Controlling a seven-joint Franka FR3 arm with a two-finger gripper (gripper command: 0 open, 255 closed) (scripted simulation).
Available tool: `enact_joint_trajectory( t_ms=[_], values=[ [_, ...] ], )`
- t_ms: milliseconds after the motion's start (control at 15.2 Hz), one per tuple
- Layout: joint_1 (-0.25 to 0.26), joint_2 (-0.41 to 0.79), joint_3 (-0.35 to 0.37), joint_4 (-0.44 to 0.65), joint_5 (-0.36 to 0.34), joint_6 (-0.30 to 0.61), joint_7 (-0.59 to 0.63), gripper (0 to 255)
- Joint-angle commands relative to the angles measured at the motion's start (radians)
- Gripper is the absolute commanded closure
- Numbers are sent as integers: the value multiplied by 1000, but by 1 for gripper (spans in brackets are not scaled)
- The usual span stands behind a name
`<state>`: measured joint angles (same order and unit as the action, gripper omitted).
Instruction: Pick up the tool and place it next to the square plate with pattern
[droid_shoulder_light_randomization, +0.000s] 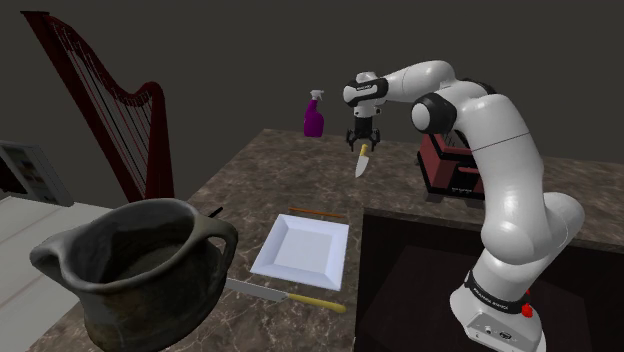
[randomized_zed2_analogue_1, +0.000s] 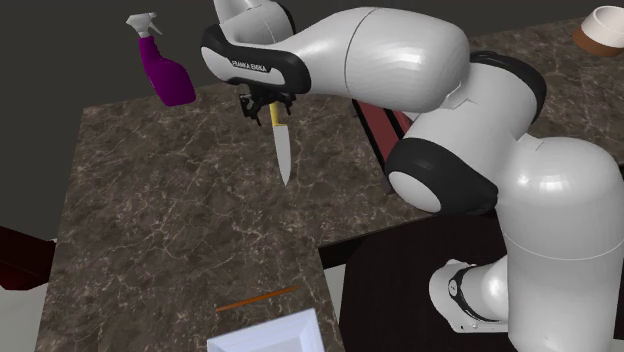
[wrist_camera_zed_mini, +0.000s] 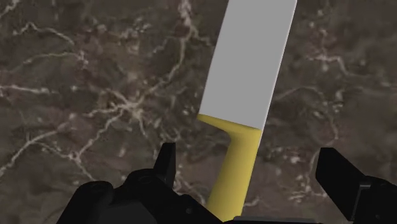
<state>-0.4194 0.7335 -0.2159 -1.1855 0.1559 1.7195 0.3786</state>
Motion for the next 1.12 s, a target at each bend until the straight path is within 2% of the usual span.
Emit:
enact_joint_trajectory(
  t_ms=[0,462,528,1056],
  values=[
    [1,1,0,-16,1,17,-1,0],
    [1,1,0,-15,1,17,-1,0],
    [1,1,0,-15,1,17,-1,255],
    [1,1,0,-15,1,17,-2,255]
  ],
)
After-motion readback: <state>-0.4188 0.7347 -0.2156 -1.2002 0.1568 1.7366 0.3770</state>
